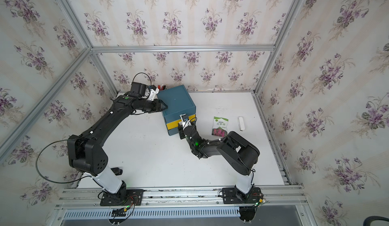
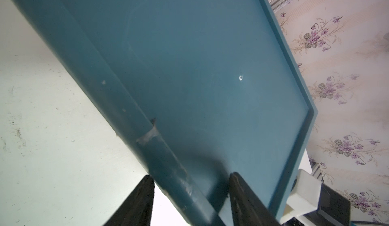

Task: Take the seed bags out of the drawer
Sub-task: Open the drawer in the storage box.

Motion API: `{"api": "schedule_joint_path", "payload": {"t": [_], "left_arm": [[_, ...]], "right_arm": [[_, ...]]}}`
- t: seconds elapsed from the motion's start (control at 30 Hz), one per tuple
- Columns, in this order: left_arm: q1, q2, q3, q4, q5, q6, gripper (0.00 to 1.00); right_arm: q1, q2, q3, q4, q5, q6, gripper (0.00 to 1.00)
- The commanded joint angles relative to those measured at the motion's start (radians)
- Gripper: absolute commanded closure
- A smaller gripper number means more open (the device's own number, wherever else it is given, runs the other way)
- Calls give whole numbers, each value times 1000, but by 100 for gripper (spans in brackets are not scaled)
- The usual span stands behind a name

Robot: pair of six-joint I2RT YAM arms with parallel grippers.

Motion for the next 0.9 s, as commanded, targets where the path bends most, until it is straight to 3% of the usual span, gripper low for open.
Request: {"api": "schedule_joint_path", "payload": {"t": [0.0, 0.33, 0.87], "left_arm": [[0, 23, -20, -236, -118, 55, 41], [1, 21, -7, -242, -118, 58, 41], [2, -11, -34, -252, -120, 59, 41]], "right_arm": [[-1, 0, 5, 24, 6, 13, 52], [17, -27, -8, -3, 5, 12, 63], [108, -109, -95, -59, 99, 59, 66]]}}
